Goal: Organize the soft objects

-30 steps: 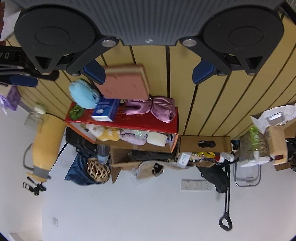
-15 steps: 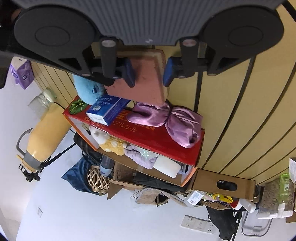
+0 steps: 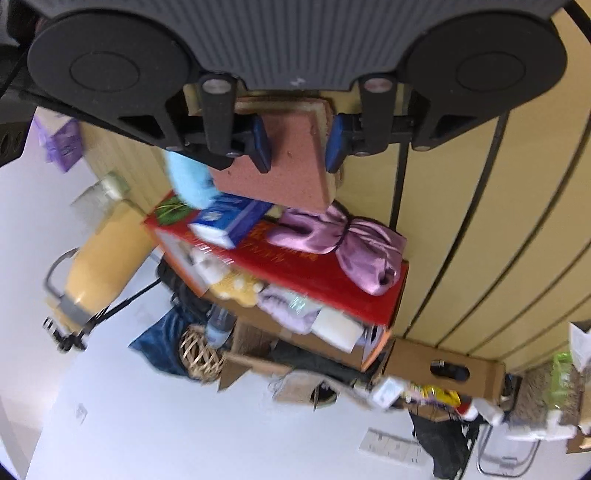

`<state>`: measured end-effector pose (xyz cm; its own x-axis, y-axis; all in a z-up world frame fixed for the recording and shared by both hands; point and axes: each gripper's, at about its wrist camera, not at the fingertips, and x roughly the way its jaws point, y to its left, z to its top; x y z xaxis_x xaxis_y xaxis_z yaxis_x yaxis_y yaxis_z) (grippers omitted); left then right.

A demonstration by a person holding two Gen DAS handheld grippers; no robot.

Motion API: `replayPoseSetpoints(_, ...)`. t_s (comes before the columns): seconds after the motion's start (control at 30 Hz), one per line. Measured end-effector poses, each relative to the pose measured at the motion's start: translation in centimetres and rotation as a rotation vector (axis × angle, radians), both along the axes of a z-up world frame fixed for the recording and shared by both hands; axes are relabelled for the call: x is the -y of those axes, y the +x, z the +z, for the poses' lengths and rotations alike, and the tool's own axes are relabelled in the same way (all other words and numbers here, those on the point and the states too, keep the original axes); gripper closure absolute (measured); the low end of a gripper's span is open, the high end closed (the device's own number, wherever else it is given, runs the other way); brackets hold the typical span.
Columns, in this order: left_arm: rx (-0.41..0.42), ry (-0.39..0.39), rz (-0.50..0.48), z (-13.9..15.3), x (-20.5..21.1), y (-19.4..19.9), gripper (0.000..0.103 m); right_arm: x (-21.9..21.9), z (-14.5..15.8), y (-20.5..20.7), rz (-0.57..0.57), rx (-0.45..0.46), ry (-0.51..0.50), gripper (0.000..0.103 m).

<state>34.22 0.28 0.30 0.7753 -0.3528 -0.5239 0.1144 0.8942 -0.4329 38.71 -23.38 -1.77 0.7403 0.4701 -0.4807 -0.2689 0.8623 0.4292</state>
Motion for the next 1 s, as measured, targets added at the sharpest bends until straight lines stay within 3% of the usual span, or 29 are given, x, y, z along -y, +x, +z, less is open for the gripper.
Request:
replayPoseSetpoints(0.43, 0.168, -0.006, -0.056, 5.7, 3.0, -12.6, 0.070, 2.9, 7.0, -14.4, -0.042, 0.170, -0.013, 0.078)
replayPoseSetpoints(0.63, 0.196, -0.025, -0.057, 6.3, 3.5, -16.7, 0.071, 3.7, 8.4, -18.8, -0.047, 0.214, -0.024, 0.078)
replayPoseSetpoints(0.83, 0.251, -0.034, -0.061, 7.9, 3.4, -18.8, 0.071, 4.0, 9.7, -21.7, -0.045, 0.268, -0.014, 0.078)
replayPoseSetpoints(1.0, 0.251, -0.060, -0.101, 8.7, 3.9, -16.7, 0.070, 4.2, 10.6, -21.9, -0.080, 0.300, -0.035, 0.078)
